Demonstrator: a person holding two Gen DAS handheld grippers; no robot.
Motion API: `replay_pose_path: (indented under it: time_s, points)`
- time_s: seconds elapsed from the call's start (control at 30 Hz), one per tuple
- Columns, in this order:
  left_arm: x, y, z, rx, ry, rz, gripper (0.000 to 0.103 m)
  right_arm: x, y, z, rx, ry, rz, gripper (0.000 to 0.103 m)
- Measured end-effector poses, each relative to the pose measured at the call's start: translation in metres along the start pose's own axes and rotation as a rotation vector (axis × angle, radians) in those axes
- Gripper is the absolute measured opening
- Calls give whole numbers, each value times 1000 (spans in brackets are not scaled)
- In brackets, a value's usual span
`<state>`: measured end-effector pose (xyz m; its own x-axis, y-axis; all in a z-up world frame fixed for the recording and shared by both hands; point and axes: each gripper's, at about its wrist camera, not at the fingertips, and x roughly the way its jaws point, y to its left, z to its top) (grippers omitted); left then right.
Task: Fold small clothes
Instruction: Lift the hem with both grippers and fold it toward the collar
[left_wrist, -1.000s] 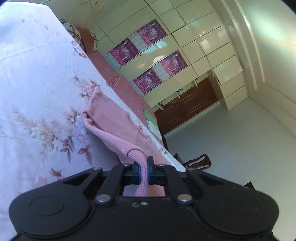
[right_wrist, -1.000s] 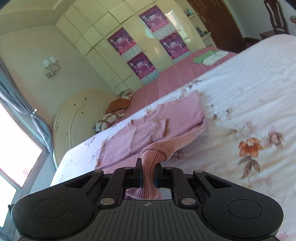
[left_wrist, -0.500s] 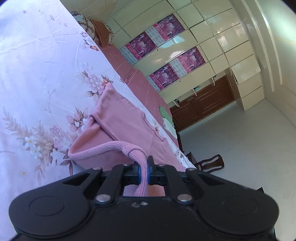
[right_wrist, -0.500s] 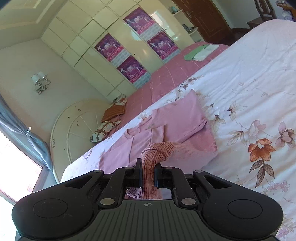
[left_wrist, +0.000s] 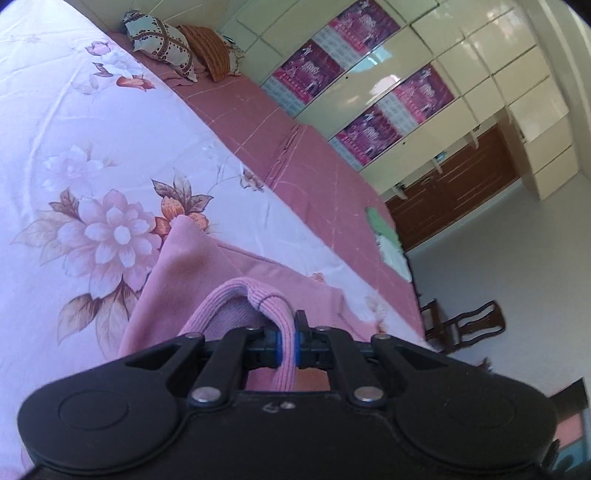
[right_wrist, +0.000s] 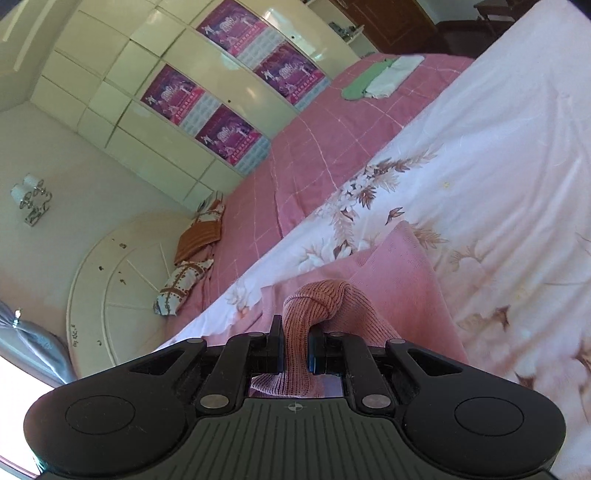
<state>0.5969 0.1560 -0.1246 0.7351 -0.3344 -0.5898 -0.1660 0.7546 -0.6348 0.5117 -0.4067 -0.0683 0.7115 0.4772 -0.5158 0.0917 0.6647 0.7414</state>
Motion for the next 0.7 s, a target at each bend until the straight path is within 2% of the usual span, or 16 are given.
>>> replay_pose_path:
  time_s: [0.07,0.1,0.13,0.17,0.23,0.27,0.3,0.37,0.43,0.6,0.63,0.7]
  points:
    - [20,-3,5,70,10,26,9,33,-11,10,-46,22,-19,11]
    - [25,-5,6,99,-7,27,17,44,-15,13,-69,21,-33,12]
    - [27,-6,5,114,-22,23,27,52,-19,16,-74,8,-54,26]
    - [25,-7,5,119,-37,23,33,55,-23,18,-79,-19,-71,35]
    - [16,-8,3,139,-103,33,74,56,-28,19,-106,-59,-62,55]
    - [7,-10,1,170,-162,60,82,53,-27,19,-137,-88,-82,64]
    - [0,-12,1,196,-196,70,86,48,-25,17,-181,-127,-105,74]
    - [-6,-9,3,231,-186,57,83,41,-28,16,-200,-140,-88,74]
    - [-1,-12,8,313,-119,72,69,38,-28,11,-243,-142,-84,74]
    - [24,-27,4,526,-13,140,66,45,-13,-9,-450,-94,-92,74]
    - [30,-28,2,553,5,157,62,44,-12,-12,-453,-128,-95,74]
    - [35,-28,-3,579,26,188,54,39,-18,-9,-360,-193,-72,74]
